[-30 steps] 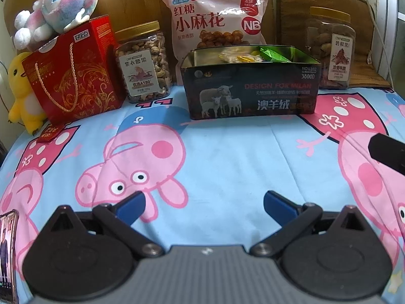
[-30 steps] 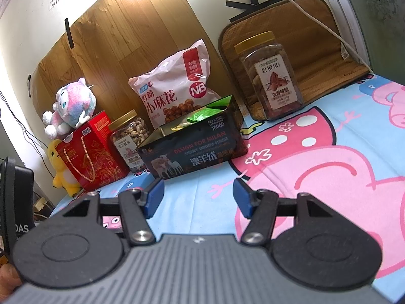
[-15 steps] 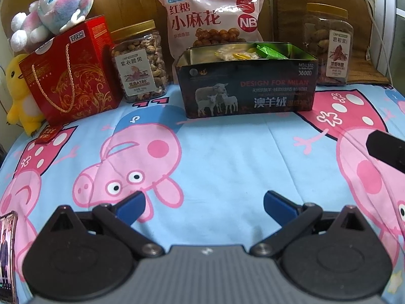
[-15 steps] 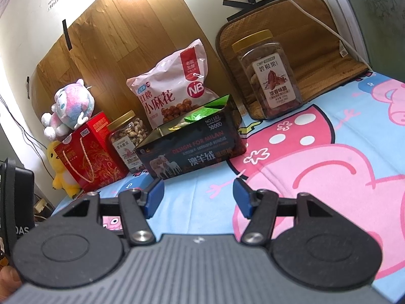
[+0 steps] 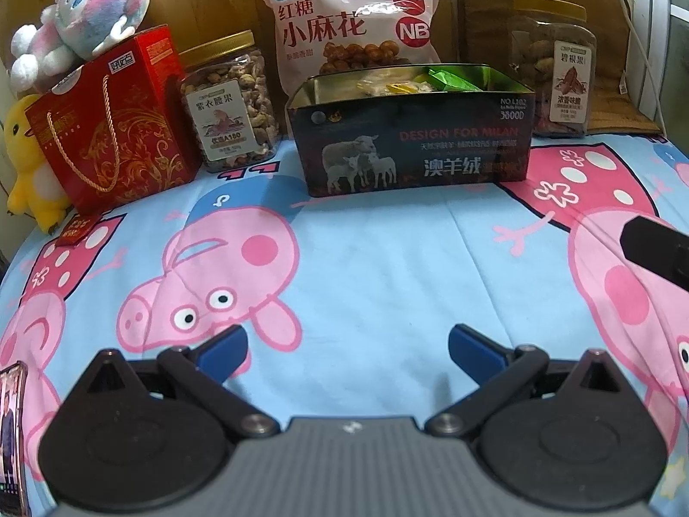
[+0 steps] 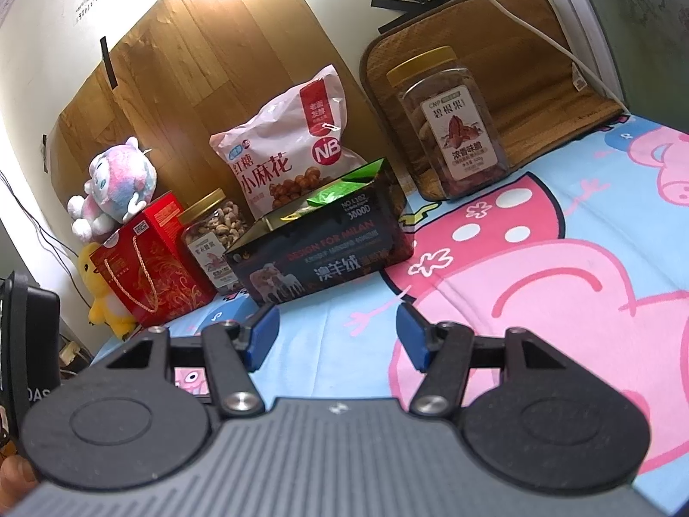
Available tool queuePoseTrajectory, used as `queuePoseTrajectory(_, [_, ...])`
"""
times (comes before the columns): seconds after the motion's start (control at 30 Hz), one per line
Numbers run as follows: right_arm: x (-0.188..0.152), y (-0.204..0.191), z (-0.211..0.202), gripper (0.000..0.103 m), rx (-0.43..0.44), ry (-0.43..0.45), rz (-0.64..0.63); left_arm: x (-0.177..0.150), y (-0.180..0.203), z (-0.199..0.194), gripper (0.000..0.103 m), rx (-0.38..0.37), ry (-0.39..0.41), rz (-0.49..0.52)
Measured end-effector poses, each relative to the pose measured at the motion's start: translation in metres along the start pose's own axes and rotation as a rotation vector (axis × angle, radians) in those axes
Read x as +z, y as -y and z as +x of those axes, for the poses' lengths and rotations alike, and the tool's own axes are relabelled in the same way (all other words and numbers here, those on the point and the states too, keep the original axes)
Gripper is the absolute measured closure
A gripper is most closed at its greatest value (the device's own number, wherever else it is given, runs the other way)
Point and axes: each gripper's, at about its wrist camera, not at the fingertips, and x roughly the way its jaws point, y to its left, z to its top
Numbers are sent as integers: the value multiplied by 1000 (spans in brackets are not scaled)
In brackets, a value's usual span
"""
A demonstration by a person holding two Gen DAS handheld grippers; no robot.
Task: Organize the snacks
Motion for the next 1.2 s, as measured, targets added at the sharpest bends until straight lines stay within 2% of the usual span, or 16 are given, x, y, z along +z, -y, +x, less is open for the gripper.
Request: queuePoseTrajectory(1.2, [3,6,-4,40,-6,14,12,7,2,2,0,-27,-15,-36])
